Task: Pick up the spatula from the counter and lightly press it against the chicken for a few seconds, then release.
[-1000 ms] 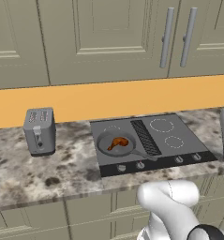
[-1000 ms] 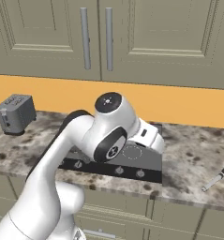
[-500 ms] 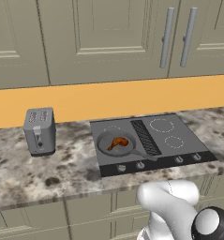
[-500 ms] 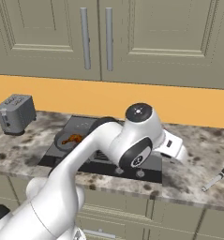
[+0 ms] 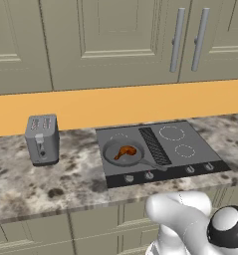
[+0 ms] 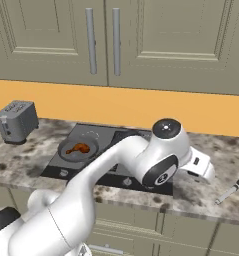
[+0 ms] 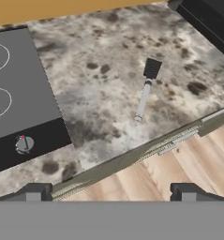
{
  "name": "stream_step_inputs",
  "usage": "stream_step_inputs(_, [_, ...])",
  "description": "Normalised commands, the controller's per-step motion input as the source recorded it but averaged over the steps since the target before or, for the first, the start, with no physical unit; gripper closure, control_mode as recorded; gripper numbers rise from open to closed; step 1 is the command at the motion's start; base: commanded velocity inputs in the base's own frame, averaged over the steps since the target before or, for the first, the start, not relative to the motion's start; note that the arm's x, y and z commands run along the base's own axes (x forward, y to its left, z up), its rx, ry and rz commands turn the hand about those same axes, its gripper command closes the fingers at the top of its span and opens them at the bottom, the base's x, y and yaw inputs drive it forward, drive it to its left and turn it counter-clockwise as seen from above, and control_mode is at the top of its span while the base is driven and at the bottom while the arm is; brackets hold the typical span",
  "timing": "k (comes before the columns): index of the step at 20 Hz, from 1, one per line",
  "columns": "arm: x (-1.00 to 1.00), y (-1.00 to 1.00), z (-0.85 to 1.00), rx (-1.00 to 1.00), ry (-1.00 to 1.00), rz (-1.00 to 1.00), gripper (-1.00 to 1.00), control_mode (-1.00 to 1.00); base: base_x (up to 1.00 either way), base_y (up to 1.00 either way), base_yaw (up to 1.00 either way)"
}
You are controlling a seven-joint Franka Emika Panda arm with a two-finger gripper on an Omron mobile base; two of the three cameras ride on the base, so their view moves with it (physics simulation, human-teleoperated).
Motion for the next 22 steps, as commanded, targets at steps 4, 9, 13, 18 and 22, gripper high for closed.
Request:
stream_step_inputs(4, [0.00, -0.31, -0.24, 0.00, 0.02, 0.00, -1.00, -1.00, 0.00, 0.00, 0.00])
stream_step_inputs(9, [0.02, -0.27, -0.10, 0.00, 0.00, 0.00, -1.00, -1.00, 0.00, 0.00, 0.00])
stream_step_inputs(13, [0.02, -0.27, 0.00, 0.00, 0.00, 0.00, -1.00, -1.00, 0.00, 0.00, 0.00])
stream_step_inputs(18, [0.05, -0.24, -0.01, 0.00, 0.01, 0.00, -1.00, -1.00, 0.00, 0.00, 0.00])
stream_step_inputs(22, [0.11, -0.14, -0.15, 0.00, 0.07, 0.00, -1.00, -1.00, 0.00, 0.00, 0.00])
